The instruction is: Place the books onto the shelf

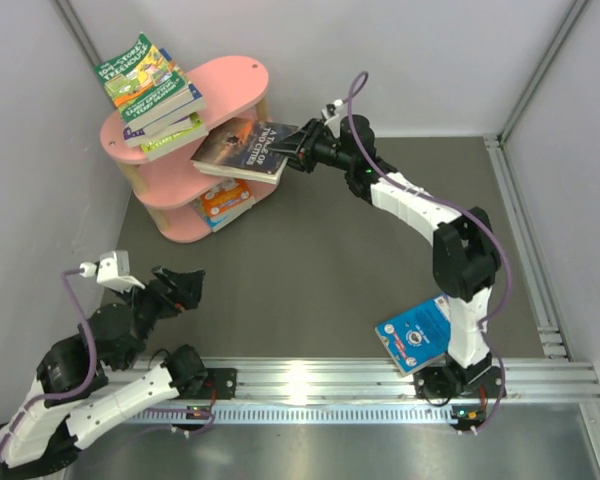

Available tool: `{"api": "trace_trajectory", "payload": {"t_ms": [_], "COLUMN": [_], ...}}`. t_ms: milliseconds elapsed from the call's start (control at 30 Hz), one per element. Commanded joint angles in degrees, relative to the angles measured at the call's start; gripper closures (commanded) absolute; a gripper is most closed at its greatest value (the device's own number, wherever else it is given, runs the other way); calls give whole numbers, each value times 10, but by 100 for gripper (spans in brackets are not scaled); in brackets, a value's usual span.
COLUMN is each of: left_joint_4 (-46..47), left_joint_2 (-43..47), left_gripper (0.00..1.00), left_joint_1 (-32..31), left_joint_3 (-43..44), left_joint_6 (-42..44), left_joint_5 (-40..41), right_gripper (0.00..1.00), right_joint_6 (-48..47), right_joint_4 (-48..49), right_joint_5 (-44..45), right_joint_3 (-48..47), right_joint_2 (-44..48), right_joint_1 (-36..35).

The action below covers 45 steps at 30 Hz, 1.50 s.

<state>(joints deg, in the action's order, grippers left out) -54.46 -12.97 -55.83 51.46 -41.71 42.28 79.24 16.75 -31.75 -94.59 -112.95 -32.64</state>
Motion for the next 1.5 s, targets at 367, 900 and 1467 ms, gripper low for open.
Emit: {"api": "trace_trajectory", "payload": {"t_ms": [367,900,1467], "left_joint_4": [-14,-21,-23], "left_joint_2": [-13,0,2], "left_gripper": [1,1,1], "left_joint_1": [-23,-23,-22], "left_joint_3": [-3,-3,-3], "left_joint_6": [-20,-28,-32], "left_joint_5": [44,54,56], "right_gripper": [100,0,0], "right_joint_6": [-50,-108,-233], "right_joint_4": [20,-80,-279], "right_joint_5": [232,272,313], "right_joint_3": [-256,-291,-281], "right_joint_2": [-164,-213,-177], "right_joint_1": [-21,-33,-37]}}
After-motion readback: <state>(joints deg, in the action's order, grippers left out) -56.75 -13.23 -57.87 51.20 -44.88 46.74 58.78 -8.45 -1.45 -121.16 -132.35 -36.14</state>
